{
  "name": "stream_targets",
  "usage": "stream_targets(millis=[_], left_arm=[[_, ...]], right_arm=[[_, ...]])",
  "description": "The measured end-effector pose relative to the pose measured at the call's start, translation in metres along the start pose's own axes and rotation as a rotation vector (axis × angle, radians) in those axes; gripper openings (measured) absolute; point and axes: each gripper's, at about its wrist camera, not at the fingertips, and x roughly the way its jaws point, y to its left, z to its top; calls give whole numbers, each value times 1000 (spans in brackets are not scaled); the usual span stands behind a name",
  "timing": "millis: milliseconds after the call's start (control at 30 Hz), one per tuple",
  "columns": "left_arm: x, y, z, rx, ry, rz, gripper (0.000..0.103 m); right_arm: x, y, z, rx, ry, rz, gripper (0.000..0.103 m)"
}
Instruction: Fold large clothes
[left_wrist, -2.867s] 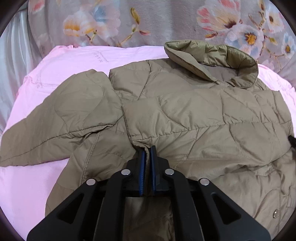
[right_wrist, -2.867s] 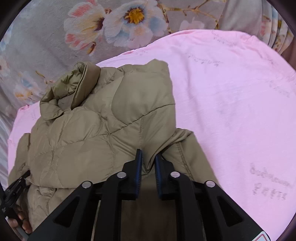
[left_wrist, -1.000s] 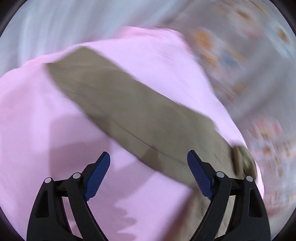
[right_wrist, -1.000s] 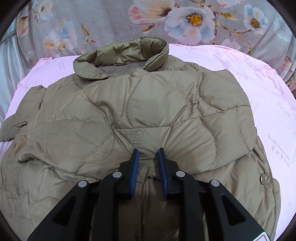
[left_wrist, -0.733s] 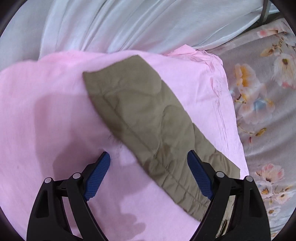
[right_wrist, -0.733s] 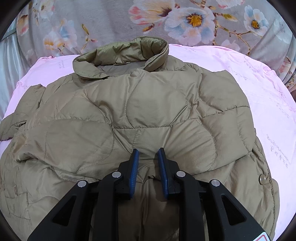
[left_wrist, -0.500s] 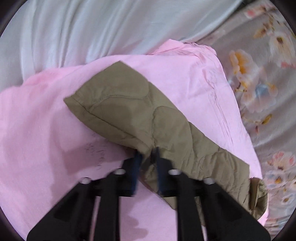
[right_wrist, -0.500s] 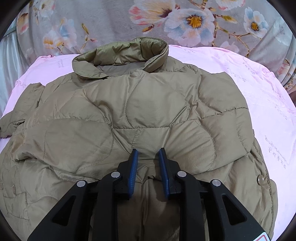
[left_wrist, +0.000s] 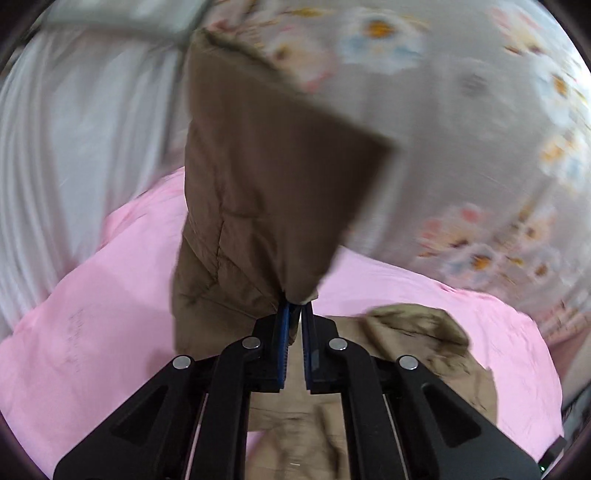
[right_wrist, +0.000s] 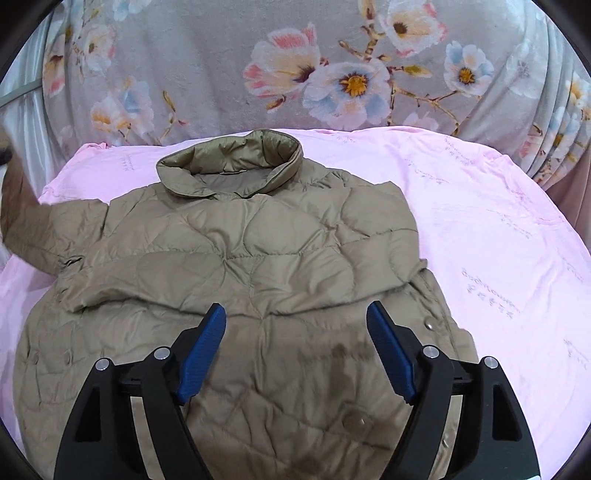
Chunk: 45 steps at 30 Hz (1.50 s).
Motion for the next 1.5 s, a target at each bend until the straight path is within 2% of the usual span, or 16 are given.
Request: stream_targets(millis=[100,167,267,400,433,500,533,667,733,900,1000,1200,1333,1367,1433,1500], left_arm=[[-8,-68,-14,103,21,-93,5],[-3,-110,-32,153,75,-158,5],[11,-152,-65,192,161,-198,6],[43,-183,-113,178,310,-224,11],[49,-185,-123,169,346,-235,19],[61,-185,-144,143,415,-236,49],[62,-183,-148,125,424,-240,68],[53,-149,-151,33,417,-301,78],[48,-131,-147,-12,399,-298,83],[72,-46,-121,-211,401,-198,83],[89,3,-124,-353,433,-178,83],[122,49,-138,-539,492,-221,83],[137,53,-143,-586,496,-230,82],[139,55,-144,-593,496,-230,78],[144,57,-144,-596,499,-219,67],[148,60,-145,-589,513,-188,52]], right_arm=[[-10,-12,-10,37,15,24,77],[-15,-20,-14,63,20,36,77],[-23,-33,-22,89,15,33,77],[-26,-50,-30,122,22,26,77],[-26,-55,-33,135,26,28,77],[-25,-61,-36,149,35,30,77],[-24,-64,-37,153,38,31,77],[-25,-69,-35,150,34,38,77],[-24,-69,-26,147,30,58,77],[-10,-64,7,139,26,131,77],[12,-59,30,147,43,165,77],[63,-59,57,258,112,229,77],[88,-58,58,317,161,275,77],[93,-56,57,326,172,287,75],[101,-52,56,330,185,302,62],[107,-46,57,310,197,286,34]])
